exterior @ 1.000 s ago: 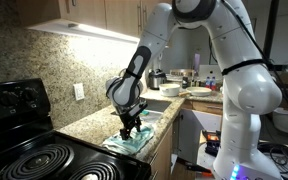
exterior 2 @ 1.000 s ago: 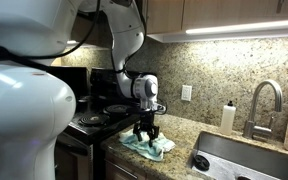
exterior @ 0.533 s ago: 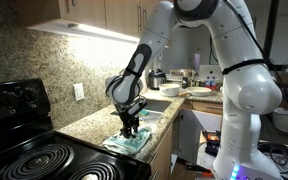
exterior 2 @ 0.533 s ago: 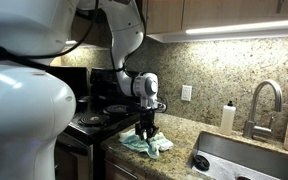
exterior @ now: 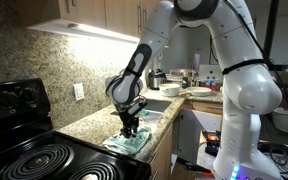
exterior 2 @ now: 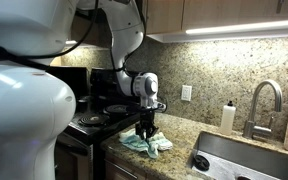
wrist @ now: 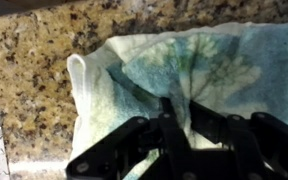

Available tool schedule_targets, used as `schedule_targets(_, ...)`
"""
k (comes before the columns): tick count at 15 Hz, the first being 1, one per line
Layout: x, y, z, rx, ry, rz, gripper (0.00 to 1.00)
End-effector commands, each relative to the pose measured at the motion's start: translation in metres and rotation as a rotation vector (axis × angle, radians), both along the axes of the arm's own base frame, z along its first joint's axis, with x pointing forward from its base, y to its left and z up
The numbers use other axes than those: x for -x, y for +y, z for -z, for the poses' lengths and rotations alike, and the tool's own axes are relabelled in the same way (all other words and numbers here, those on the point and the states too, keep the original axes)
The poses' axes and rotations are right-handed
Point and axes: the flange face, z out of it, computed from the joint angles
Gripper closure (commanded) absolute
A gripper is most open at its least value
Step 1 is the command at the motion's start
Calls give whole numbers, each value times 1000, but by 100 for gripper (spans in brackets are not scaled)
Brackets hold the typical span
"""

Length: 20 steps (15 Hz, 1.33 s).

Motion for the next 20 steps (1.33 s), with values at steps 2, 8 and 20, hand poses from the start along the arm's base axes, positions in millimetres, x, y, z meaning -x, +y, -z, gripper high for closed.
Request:
schedule_targets(2,-2,20,22,-36,-33,15,87)
schedule_targets(8,-34,38,23,-32,-64,-1,88)
schedule_targets(20,-125,93,6,105,-242,29,89)
